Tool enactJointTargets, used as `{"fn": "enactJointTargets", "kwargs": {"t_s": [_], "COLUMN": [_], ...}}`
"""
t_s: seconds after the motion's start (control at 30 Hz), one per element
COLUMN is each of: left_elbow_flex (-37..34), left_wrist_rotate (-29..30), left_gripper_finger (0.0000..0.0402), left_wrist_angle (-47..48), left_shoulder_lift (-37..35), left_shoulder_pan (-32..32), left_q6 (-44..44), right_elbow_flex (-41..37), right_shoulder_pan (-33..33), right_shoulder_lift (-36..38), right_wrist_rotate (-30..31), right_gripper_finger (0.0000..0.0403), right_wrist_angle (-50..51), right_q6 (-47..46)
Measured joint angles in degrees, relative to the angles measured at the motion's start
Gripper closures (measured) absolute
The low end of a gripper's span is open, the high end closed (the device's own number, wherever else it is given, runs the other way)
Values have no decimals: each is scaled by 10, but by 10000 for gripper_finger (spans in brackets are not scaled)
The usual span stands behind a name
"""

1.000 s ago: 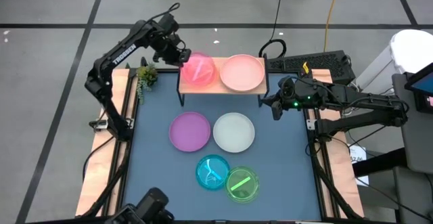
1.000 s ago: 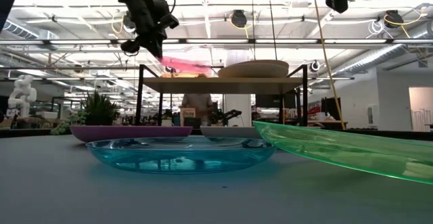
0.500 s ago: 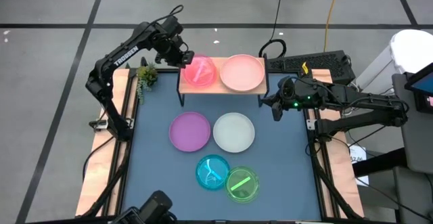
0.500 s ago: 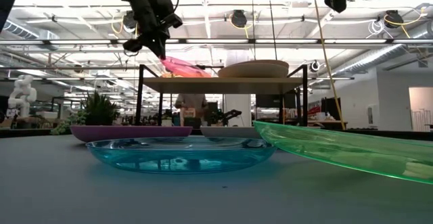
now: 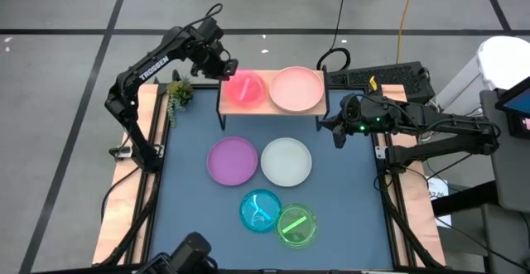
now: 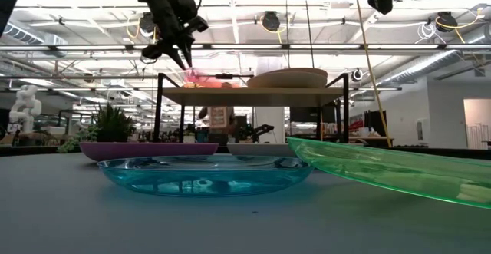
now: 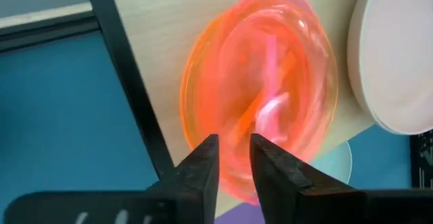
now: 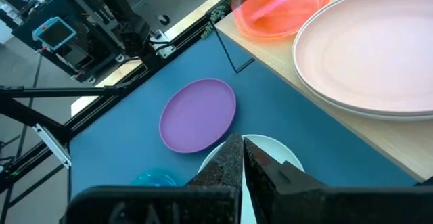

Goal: Place and stack plates onto a shelf
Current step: Stack the pink plate on top of the orange plate on the shelf, then adjust the light pink plate

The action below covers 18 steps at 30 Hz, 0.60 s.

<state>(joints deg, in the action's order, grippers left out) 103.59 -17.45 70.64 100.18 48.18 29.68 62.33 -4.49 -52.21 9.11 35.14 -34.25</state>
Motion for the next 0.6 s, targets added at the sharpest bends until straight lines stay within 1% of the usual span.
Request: {"fn": "enactJointTargets", "kwargs": {"t_s": [0.1, 0.3, 0.5, 0.6], "left_elbow_flex": [0, 0, 0, 0], "left_wrist_rotate": [0, 0, 1, 1], "left_gripper_finger": [299, 297, 297, 297], "left_wrist_angle": [-14, -14, -18, -18], "left_shoulder_lift": [0, -4, -37, -68], "left_shoulder_pan": [0, 0, -9, -32], "left_q6": [5, -4, -55, -90], "right_elbow_flex": [0, 0, 0, 0], "right_shoulder_pan": [0, 0, 0, 0], "right_shoulder_lift": [0, 0, 0, 0], "right_wrist_rotate": [-1, -1, -4, -25], "right_gripper_finger": [403, 403, 403, 403], "right_wrist_angle": [0, 0, 6, 16], "right_q6": [2, -6, -25, -46]}}
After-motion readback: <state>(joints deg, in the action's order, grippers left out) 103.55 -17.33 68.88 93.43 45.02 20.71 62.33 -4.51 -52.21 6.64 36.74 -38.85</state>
